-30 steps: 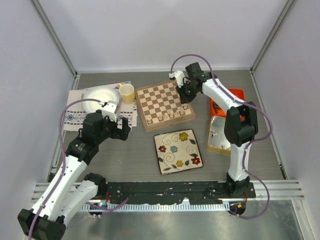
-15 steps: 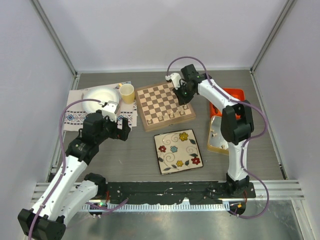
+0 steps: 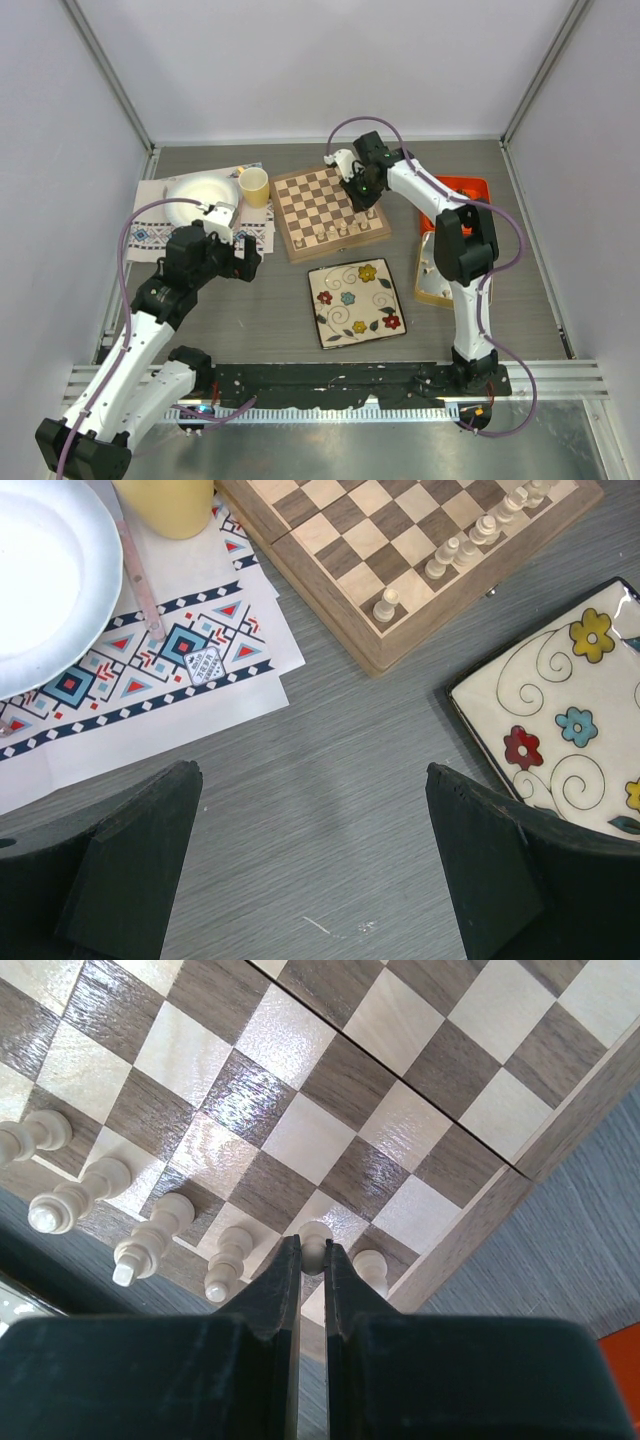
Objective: Set up the chess pieces on the board
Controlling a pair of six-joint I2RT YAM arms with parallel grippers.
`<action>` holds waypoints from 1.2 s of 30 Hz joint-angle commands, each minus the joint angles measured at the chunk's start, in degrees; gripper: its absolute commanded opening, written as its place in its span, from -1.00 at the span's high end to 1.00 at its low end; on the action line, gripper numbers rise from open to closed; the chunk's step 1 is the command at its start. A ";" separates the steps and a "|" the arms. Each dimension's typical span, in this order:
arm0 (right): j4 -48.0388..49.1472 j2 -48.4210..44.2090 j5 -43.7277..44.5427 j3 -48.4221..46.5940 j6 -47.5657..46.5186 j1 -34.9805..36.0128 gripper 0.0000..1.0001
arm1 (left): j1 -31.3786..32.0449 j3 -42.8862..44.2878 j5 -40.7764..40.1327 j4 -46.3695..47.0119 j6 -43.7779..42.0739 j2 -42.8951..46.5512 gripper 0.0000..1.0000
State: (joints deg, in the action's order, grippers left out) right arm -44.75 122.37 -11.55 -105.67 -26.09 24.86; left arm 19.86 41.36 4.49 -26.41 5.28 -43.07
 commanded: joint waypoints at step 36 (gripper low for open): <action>-0.51 2.44 2.24 -2.09 -0.28 1.07 0.60 | -0.26 -0.23 -0.54 2.68 -0.97 0.88 -0.99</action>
State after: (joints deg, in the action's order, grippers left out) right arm -45.32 124.70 -9.47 -105.67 -26.15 25.41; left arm 19.86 41.32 4.49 -26.41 5.26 -42.96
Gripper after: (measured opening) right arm 0.198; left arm 0.994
